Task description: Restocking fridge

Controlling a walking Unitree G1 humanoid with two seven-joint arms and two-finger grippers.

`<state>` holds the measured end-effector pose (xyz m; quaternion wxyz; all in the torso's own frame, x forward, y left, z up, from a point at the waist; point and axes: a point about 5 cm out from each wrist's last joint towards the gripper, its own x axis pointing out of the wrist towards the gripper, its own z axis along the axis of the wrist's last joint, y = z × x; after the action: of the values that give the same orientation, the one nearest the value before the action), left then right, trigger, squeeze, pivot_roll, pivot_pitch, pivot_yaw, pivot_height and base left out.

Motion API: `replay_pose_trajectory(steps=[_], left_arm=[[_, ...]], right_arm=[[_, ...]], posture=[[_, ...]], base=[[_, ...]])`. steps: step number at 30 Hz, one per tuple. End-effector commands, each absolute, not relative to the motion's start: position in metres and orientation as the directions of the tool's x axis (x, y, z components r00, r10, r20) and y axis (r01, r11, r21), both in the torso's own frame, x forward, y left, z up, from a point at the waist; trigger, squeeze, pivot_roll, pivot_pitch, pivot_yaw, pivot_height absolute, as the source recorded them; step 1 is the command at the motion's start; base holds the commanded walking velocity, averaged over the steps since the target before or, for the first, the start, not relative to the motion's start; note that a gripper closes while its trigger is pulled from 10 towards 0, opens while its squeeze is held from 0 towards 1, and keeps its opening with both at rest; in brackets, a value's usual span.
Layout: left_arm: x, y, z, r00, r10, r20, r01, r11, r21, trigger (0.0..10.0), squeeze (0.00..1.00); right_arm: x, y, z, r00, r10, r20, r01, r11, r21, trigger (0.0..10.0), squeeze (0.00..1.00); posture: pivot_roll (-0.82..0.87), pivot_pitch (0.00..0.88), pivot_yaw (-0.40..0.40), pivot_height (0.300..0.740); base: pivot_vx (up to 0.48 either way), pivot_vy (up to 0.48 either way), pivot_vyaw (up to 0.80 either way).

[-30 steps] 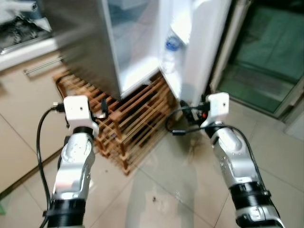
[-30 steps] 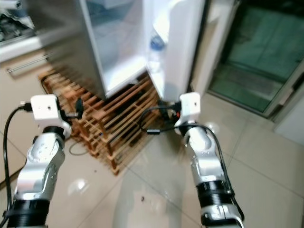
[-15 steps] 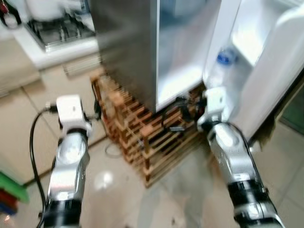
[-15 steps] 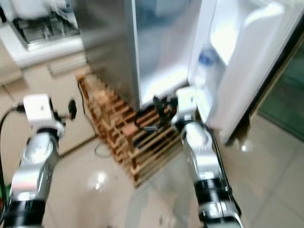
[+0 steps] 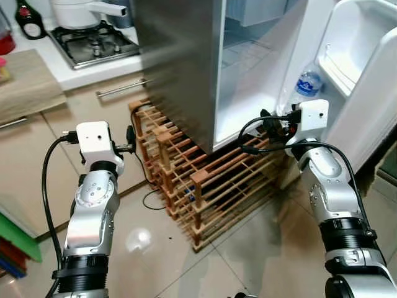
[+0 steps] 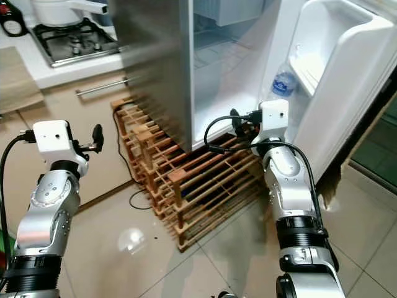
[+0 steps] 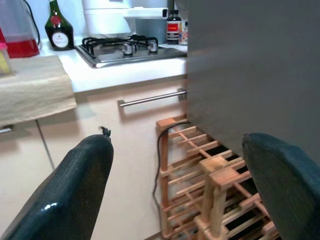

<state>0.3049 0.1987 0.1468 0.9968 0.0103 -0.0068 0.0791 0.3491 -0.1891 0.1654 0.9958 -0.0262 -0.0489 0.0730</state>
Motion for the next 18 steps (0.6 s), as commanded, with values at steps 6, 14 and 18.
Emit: replay_pose_trajectory(steps=[6,14,18], left_arm=[[0.304,0.197,0.148,0.996,0.089,-0.014,-0.088,0.994,0.06,10.0,0.0],[0.308,0.189,0.148,0.999,0.038,-0.039,-0.035,0.997,0.068,10.0,0.0],[0.31,0.184,0.148,0.999,0.009,-0.047,-0.006,0.998,0.069,10.0,0.0]], right_arm=[[0.34,-0.22,0.162,0.996,0.023,0.09,-0.017,0.998,-0.063,10.0,0.0],[0.327,-0.262,0.168,0.99,-0.096,0.1,0.11,0.983,-0.145,10.0,0.0],[0.318,-0.311,0.175,0.966,-0.24,0.1,0.258,0.925,-0.279,10.0,0.0]], posture=[[0.0,0.02,0.132,0.74],[-0.03,0.051,0.182,0.74],[-0.04,0.056,0.196,0.74]], base=[[0.0,0.0,0.0],[0.0,0.0,0.0],[0.0,0.0,0.0]])
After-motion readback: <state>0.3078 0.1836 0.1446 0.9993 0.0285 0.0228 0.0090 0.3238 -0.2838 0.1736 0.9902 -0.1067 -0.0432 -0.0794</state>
